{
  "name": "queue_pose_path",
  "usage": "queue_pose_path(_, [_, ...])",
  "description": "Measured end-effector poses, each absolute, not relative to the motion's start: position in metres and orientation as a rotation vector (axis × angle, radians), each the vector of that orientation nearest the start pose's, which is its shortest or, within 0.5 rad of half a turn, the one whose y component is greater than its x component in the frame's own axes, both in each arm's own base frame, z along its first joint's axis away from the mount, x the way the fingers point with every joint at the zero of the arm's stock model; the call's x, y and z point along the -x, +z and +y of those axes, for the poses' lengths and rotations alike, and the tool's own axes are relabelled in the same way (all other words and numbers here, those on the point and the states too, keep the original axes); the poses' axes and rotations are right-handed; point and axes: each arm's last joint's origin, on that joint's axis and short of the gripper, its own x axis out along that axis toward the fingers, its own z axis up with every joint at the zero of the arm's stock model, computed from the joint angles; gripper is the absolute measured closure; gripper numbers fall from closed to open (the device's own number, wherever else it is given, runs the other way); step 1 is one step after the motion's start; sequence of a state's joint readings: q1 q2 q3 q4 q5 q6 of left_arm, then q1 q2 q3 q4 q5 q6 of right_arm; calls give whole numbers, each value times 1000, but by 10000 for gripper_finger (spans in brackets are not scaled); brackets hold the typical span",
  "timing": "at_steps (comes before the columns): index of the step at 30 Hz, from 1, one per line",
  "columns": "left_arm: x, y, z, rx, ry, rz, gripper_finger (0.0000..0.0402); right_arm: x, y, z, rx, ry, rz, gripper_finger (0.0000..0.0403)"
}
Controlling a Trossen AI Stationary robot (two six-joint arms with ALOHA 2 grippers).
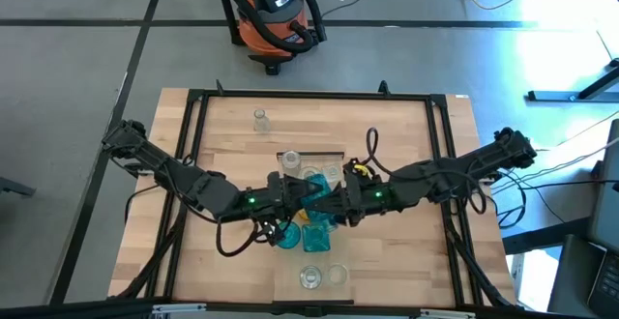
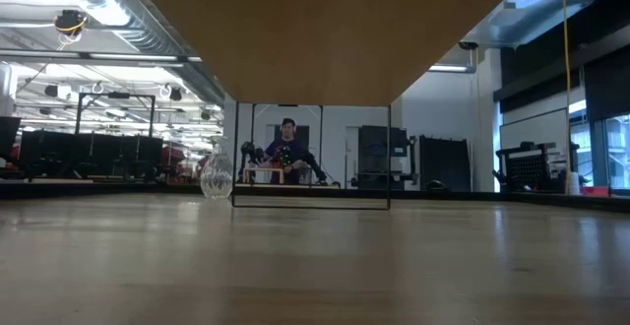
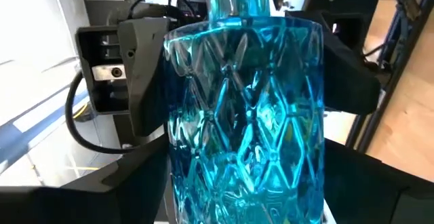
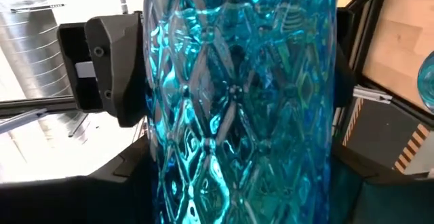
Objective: Sort vases onto shelf
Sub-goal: Put the blue vase on the shelf aligned with the other blue vases
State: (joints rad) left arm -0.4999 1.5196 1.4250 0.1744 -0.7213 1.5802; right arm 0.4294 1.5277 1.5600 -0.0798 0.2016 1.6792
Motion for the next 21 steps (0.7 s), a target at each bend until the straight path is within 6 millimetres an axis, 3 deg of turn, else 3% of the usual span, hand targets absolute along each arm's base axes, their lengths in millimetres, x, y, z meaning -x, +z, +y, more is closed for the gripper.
queue_pose_path(8, [-312,411,-147,-1512,278,178,112,-321,429,140,-1653,131,217,150])
queue_pose_path(18, [-308,411,-153,-1519,278,181,112,-321,429,140,-1624,128,205,149])
queue_pose_path(21, [-308,412,-152,-1508,308,201,112,-321,429,140,-1620,117,193,106])
